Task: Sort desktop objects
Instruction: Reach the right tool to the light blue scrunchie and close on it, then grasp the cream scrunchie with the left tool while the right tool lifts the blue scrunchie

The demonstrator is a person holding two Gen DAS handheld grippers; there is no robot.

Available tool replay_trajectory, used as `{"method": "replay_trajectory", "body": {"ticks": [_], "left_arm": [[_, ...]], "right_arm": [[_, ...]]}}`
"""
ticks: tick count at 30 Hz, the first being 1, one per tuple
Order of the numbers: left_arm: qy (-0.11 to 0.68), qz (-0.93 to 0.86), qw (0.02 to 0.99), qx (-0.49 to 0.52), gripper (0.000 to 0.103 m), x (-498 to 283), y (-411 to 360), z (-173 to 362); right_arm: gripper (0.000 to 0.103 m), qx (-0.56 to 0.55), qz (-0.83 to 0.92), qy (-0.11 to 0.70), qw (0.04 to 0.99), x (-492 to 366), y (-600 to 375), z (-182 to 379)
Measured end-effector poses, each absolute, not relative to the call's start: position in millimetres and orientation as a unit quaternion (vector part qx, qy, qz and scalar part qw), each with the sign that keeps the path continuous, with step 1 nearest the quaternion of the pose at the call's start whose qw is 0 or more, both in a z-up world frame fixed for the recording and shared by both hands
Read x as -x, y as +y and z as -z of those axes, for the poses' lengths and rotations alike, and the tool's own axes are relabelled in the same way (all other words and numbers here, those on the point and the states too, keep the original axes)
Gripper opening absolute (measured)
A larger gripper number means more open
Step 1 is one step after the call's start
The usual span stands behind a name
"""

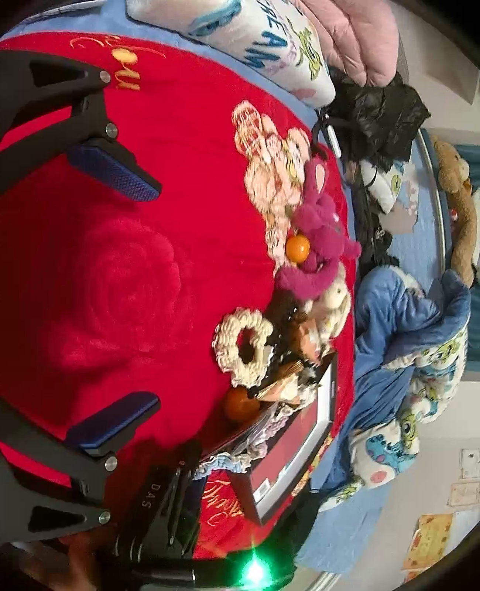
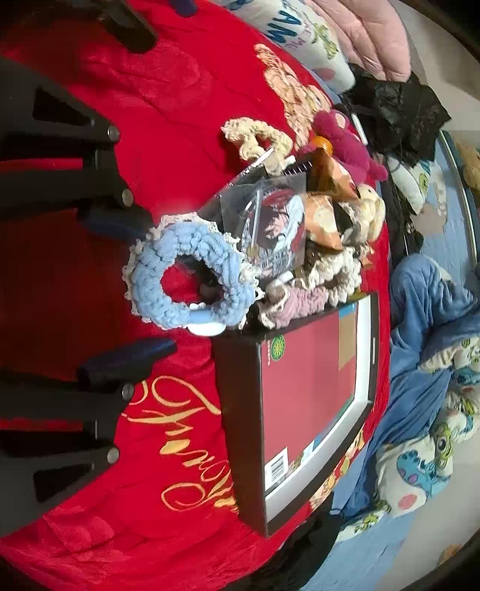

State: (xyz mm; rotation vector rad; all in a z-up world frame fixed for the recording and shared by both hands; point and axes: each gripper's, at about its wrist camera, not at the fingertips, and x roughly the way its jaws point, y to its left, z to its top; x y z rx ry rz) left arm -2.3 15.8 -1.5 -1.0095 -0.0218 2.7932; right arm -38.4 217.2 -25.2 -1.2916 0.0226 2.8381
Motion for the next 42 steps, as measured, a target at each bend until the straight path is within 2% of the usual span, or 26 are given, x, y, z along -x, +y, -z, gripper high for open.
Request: {"method": "replay_trajectory", "body": {"ticks": [4, 9, 21, 24, 26, 28, 30, 31, 33, 37, 42], "left_arm": [[0.011, -0.939, 0.077, 0.334, 0.103, 15, 32, -3], [0.020, -0.931, 0.091, 0.352, 0.103, 44, 52, 0], [0.019, -0.919, 0.086, 0.384, 0.102, 95, 54, 9], [0.020, -0.916, 0.091, 0.389, 0.079, 98, 55, 11], [0.020, -0.915, 0.091, 0.393, 0.071, 99, 56, 12], [0.018, -0.912, 0.103, 0.396, 0.056, 99, 57, 13], [0.012, -0.912, 0.112, 0.394, 0.048, 96, 56, 12], [0.011, -0.913, 0.112, 0.392, 0.039, 95, 55, 11], [0.007, -0.912, 0.122, 0.391, 0.028, 92, 54, 10], [0.005, -0.915, 0.123, 0.383, 0.019, 85, 52, 6], [-0.013, -0.919, 0.131, 0.372, 0.016, 76, 45, -1]], "right_arm": [[0.027, 0.413, -0.911, 0.020, 0.004, 36, 217, 23], [0.016, 0.414, -0.910, 0.036, -0.011, 34, 218, 21], [0.014, 0.422, -0.903, 0.071, -0.026, 33, 225, 20], [0.014, 0.424, -0.901, 0.083, -0.029, 32, 228, 19], [0.014, 0.423, -0.902, 0.085, -0.031, 30, 228, 19], [0.014, 0.421, -0.902, 0.087, -0.035, 29, 229, 18], [0.014, 0.421, -0.902, 0.089, -0.036, 29, 230, 18], [0.014, 0.421, -0.902, 0.091, -0.037, 29, 230, 18], [0.014, 0.418, -0.903, 0.093, -0.037, 29, 231, 17], [0.013, 0.413, -0.905, 0.093, -0.038, 27, 232, 15], [0.013, 0.405, -0.908, 0.099, -0.040, 24, 235, 13]]}}
